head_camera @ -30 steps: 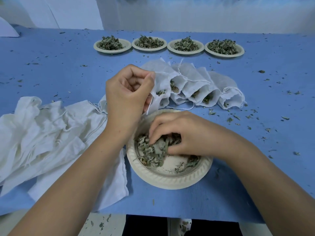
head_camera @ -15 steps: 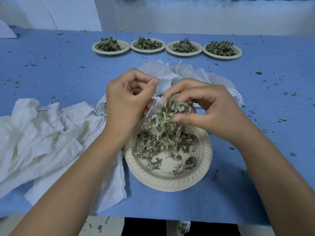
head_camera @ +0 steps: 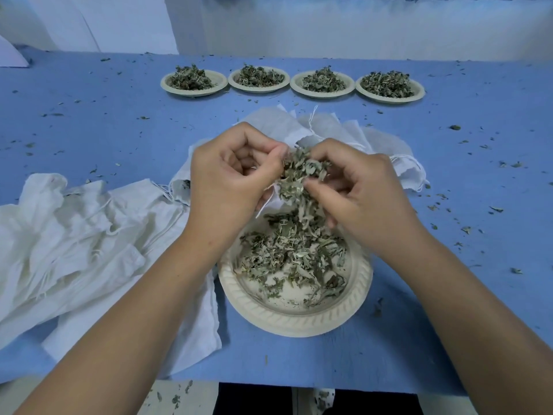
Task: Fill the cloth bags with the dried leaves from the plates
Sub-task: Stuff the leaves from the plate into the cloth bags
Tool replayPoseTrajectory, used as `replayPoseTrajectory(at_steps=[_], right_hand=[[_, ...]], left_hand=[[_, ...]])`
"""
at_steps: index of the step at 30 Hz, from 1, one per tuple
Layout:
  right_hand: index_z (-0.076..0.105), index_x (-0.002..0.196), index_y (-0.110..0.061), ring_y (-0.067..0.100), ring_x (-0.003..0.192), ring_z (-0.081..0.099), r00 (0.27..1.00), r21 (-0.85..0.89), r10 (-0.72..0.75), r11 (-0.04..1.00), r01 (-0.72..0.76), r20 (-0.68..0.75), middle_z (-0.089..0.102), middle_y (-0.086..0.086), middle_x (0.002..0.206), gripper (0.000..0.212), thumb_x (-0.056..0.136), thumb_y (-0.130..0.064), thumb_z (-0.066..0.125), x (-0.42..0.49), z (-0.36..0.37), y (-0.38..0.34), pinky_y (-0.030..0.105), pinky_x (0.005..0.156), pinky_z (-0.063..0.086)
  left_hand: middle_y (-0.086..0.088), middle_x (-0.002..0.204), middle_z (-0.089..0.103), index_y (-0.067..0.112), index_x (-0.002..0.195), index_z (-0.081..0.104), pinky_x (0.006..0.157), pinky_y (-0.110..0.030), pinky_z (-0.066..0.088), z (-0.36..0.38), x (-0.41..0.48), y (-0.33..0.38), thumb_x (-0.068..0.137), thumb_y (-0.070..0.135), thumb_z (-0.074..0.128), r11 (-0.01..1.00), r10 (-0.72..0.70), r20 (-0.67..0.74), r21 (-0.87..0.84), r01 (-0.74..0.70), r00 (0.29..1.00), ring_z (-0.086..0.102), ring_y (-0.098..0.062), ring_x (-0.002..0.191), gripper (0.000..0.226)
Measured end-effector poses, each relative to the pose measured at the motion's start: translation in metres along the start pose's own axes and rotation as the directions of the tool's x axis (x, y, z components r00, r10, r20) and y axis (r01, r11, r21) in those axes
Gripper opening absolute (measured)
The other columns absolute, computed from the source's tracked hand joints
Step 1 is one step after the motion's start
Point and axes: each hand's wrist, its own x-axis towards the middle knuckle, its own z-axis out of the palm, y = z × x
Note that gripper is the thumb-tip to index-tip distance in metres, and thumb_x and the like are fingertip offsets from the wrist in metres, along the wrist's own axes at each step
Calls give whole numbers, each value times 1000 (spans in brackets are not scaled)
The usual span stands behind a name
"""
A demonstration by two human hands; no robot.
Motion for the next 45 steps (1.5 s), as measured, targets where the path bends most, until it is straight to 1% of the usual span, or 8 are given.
replayPoseTrajectory(at_steps=[4,8,16,25,31,36,39,45], right_hand=[[69,84,-11,10,46,35,985,-319,-162,938,137,-54,35,-18,51,18,80,-23,57,2,2,-1,23,51,34],[75,82,-14,17,50,47,986,-452,-164,879,151,10,60,-4,55,24,76,-19,53,3,-1,-1,33,49,46],[51,121,-37,8,91,62,967,-152,88,987,-52,240,63,-13,104,44,81,-55,57,4,-20,4,40,78,52],[47,72,-21,12,60,43,982,-257,-70,960,114,175,40,-13,63,21,93,-19,47,3,3,-4,43,56,44],[64,107,-21,9,67,58,998,-176,-16,984,26,58,64,-13,88,26,94,-29,44,1,-5,-5,38,64,49],[63,103,-19,7,57,55,994,-192,-105,976,106,16,62,-15,95,32,86,-45,54,-3,0,-10,37,57,49],[66,97,-16,0,61,45,990,-282,-142,950,135,-4,65,-10,87,31,83,-44,67,-3,8,-8,35,55,48],[74,88,-17,15,46,60,987,66,40,997,-30,-155,64,-3,59,8,84,-24,71,-3,3,-8,33,48,49]], left_hand=[[12,52,57,21,75,64,43,-14,38,-1,-1,1,88,11,70,1000,7,7,-3,-7,1000,48,-2,39,18],[9,53,58,19,76,63,39,-16,41,1,-4,0,89,9,69,1000,-12,52,-10,12,999,50,-5,39,18],[4,51,59,20,75,63,36,-16,39,0,0,-2,89,12,70,999,-48,-24,20,48,999,50,-5,35,18],[13,53,59,24,76,63,44,-13,41,1,-4,1,88,9,69,1000,9,84,18,-10,996,50,-2,40,20],[11,52,58,20,76,64,42,-14,40,0,-2,-1,89,8,69,1000,-5,46,29,4,999,50,-3,39,18],[6,53,59,17,76,63,41,-15,40,0,-1,-1,89,7,69,999,-19,20,26,18,1000,50,-3,39,17],[8,55,60,17,76,63,45,-13,40,1,-2,-1,88,6,69,1000,2,58,30,-4,998,51,-2,41,17],[7,53,60,18,77,62,39,-17,40,-1,-3,1,89,5,67,1000,-4,73,12,3,997,49,-6,37,19]])
